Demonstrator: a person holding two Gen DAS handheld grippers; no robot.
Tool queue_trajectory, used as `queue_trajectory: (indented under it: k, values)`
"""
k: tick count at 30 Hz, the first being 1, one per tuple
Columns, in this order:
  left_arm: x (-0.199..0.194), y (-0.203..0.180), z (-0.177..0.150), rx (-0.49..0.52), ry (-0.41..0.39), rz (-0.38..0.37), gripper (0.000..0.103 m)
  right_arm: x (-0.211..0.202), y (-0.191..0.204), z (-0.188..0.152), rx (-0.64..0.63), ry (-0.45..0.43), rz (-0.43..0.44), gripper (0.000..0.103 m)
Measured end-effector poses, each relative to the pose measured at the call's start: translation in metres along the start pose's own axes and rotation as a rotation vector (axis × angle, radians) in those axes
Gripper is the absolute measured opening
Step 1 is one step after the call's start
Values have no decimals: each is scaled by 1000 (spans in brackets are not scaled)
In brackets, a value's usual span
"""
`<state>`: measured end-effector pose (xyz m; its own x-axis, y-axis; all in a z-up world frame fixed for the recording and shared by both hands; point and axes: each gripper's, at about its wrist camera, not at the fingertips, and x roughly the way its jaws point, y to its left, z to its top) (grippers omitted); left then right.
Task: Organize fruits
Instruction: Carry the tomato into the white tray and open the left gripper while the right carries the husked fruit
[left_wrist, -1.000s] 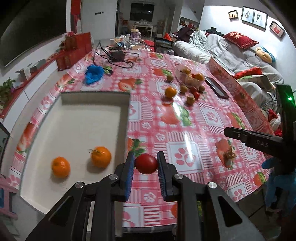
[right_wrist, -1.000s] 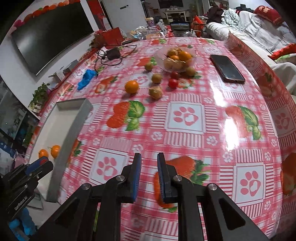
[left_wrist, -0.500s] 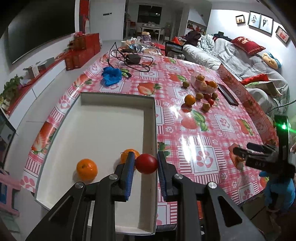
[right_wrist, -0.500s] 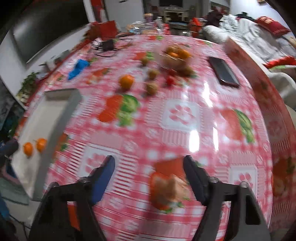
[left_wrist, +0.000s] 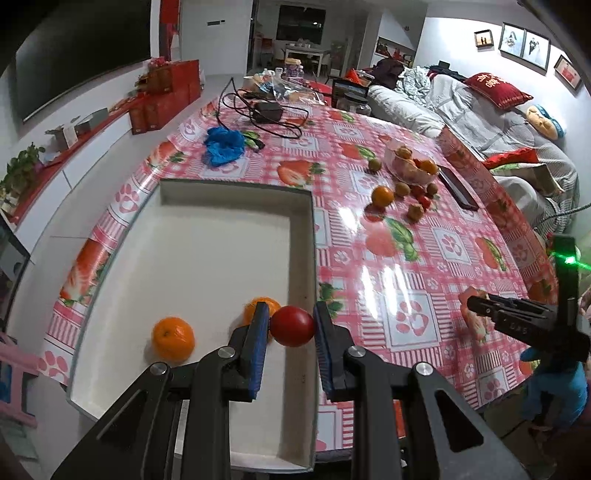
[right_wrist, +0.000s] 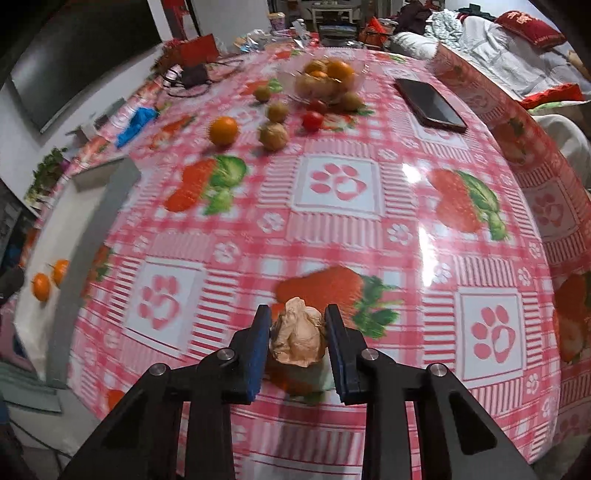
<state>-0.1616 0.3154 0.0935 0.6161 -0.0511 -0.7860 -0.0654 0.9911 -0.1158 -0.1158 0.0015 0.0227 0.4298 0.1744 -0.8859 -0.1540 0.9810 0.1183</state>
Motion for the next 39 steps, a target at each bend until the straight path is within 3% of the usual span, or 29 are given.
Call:
queue_trajectory:
  k: [7,15,24,34,36,38,39]
  values:
    - [-17,28,23,-22,-61,49,27,-20,54,34,-78,-46,114,31]
    - [-27,64,45,-48,-100,106,27,-19,124,62,-162,-29,228,31]
    - [6,75,43,-73,-39,99,27,6,192,81,-256,18,288,31]
    - [45,88,33,-103,46,109,27,41,218,82,-286,96,293,31]
    - [48,89,31,-94,56,122,32,45,220,82,-290,104,290,32]
    - [50,88,28,-85,60,131,60,48,221,83,-295,113,289,32]
    - [49,87,28,-84,57,139,67,49,222,83,-296,118,290,32]
